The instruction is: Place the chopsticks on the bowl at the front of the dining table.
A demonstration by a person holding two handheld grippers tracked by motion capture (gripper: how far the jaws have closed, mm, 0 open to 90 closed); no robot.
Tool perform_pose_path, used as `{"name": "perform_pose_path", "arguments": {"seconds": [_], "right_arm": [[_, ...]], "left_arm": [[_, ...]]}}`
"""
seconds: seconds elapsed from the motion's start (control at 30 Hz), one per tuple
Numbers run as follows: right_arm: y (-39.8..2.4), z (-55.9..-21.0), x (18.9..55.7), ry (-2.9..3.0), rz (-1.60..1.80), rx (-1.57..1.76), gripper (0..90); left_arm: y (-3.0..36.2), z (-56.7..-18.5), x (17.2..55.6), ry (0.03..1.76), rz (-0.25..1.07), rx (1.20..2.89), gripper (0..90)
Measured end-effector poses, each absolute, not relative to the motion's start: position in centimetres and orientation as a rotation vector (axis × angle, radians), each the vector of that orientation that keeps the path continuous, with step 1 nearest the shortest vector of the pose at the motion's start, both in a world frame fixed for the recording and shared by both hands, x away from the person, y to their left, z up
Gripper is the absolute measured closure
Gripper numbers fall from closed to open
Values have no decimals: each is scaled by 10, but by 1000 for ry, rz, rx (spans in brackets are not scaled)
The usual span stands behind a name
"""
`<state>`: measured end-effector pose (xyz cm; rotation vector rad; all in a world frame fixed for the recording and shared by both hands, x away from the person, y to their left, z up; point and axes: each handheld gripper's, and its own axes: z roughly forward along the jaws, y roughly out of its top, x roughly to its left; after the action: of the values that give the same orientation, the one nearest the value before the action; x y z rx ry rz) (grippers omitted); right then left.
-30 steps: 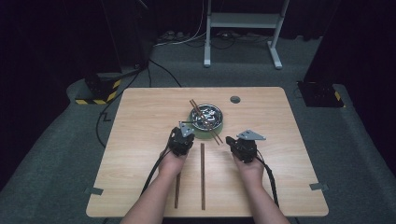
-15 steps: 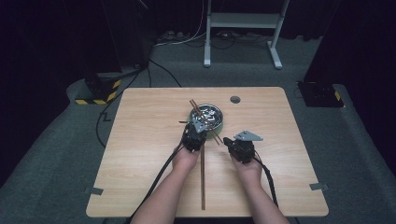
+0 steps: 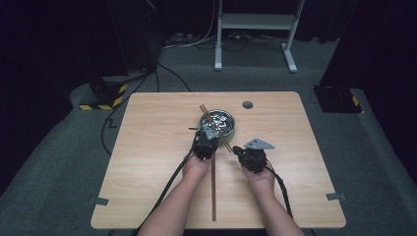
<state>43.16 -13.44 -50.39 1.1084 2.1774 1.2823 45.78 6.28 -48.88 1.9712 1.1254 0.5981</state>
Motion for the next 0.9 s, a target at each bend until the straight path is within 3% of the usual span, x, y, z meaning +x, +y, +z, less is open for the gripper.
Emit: {"name": "perform_pose_path", "arguments": {"seconds": [0.9], "right_arm": [[-110, -501, 421, 2241, 1275, 982, 853]], "left_arm": [[72, -486, 456, 1143, 618, 1975, 883]]}}
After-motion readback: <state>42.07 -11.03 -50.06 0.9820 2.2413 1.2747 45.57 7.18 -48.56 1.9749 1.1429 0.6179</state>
